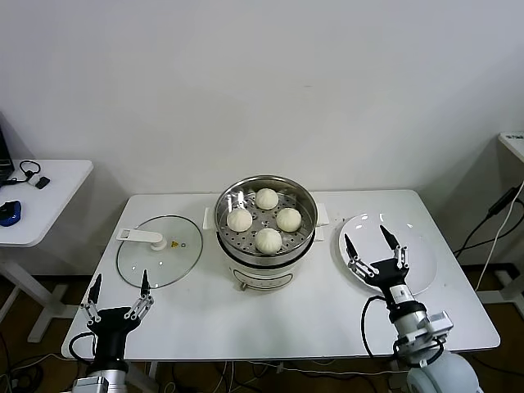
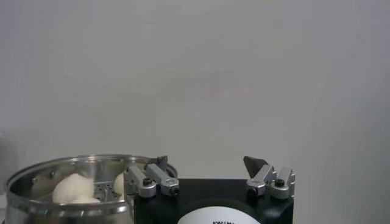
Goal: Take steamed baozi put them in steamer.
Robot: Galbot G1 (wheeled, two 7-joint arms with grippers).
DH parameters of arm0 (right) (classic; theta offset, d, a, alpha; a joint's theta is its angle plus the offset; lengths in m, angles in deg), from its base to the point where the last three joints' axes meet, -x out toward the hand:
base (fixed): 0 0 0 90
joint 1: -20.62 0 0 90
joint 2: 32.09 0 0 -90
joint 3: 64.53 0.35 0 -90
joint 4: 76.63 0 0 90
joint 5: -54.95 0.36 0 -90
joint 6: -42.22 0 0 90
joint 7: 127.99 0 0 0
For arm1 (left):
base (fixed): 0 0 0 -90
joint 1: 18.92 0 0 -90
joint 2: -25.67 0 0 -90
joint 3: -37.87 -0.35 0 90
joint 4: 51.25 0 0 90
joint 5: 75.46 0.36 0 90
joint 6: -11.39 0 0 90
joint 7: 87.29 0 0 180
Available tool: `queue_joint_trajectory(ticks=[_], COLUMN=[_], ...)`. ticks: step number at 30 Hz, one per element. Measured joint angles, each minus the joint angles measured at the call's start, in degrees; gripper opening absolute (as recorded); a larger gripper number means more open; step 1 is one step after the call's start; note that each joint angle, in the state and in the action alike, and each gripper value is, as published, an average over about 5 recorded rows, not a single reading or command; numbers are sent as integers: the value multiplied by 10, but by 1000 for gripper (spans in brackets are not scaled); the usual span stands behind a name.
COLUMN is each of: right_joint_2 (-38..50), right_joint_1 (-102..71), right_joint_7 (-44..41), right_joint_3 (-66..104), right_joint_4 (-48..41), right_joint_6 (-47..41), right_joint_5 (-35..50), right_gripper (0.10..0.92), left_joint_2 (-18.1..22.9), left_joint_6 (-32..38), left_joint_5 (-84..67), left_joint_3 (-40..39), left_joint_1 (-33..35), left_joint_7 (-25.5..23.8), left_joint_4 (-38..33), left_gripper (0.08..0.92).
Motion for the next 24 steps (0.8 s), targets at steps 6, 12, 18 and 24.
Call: queue_joint_trajectory(ticks=[6,12,18,24], right_joint_2=[-39,-65,-81,-89], right_joint_1=[-36,-54,-66,-71], right_joint_7=[-6,-9,-11,-11], right_joint_3=[3,2,-3,-7], right_joint_4=[-1,-1,-1,-1], right_joint_6=[28,46,57,63], right_joint_5=[-17,-29,-36,-42], right_gripper=[823,823,823,823], left_joint_2=[2,2,3,5], left_joint_6=[3,4,6,7], left_joint_5=[3,5,6,7], left_joint_3=[-8,-11,-11,-11], left_joint_1=[2,3,7,7], left_joint_7=[2,2,3,3], left_joint_4=[0,-1,-6,-6], left_gripper=[823,823,823,823])
